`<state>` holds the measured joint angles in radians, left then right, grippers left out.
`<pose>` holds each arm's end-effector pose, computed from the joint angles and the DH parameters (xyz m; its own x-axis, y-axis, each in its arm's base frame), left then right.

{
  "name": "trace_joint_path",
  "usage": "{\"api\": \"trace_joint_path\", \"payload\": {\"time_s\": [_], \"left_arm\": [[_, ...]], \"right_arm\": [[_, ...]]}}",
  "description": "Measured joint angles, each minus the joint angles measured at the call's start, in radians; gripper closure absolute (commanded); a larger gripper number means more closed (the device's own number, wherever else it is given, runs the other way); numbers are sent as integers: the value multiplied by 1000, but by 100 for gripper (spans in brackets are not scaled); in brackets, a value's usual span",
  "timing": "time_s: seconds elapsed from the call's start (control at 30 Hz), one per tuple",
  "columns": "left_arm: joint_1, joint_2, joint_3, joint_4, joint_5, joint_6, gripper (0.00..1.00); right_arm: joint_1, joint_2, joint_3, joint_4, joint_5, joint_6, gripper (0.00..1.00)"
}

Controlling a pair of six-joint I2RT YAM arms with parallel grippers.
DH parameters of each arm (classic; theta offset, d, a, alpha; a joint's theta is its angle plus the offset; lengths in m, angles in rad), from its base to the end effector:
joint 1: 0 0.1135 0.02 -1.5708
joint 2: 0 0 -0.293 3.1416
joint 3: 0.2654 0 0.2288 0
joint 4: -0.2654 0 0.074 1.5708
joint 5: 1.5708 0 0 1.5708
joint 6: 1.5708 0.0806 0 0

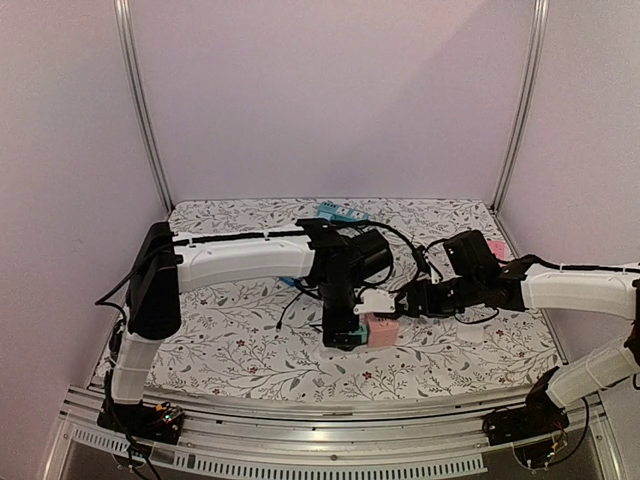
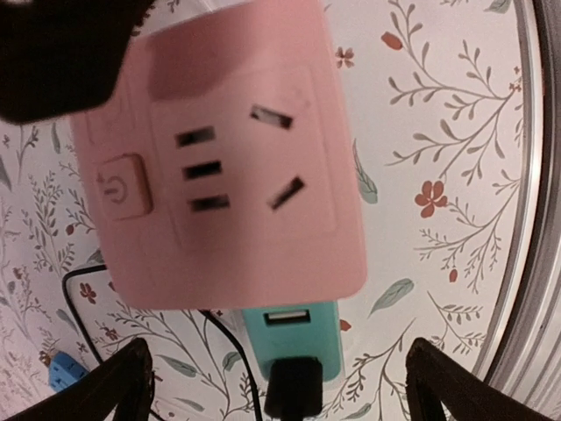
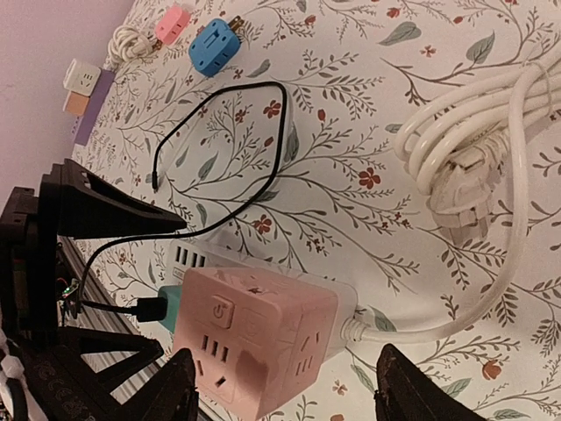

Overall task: Insert the plug
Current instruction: Press the plug into the socket, then move the socket to the center of the board.

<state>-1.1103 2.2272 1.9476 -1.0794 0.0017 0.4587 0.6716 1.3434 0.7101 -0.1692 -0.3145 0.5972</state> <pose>0.2043 -0.4122 0.1912 0.0072 0.9819 -0.1892 0.9957 0.0104 0.0916 0.1975 0.1888 0.2083 -0.8929 -0.0266 -0.4495 -0.3119 0.7566 0.5747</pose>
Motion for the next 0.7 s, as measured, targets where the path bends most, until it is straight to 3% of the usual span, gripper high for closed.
{"api": "trace_joint_path", "payload": {"time_s": [0.17, 0.4, 0.53, 0.7], "left_arm": [[0, -68, -1, -6, -26, 50, 0], [9, -276, -79, -7, -30, 89, 0], [53, -385, -109, -33, 14, 63, 1], [231, -528, -177, -40, 31, 26, 1]], "right_arm": [[2, -43, 71, -76, 31, -56, 24], [13, -112, 144, -157, 71, -243, 20], [124, -98, 190, -209, 80, -500, 11], [305, -20, 216, -255, 60, -956, 10]]}}
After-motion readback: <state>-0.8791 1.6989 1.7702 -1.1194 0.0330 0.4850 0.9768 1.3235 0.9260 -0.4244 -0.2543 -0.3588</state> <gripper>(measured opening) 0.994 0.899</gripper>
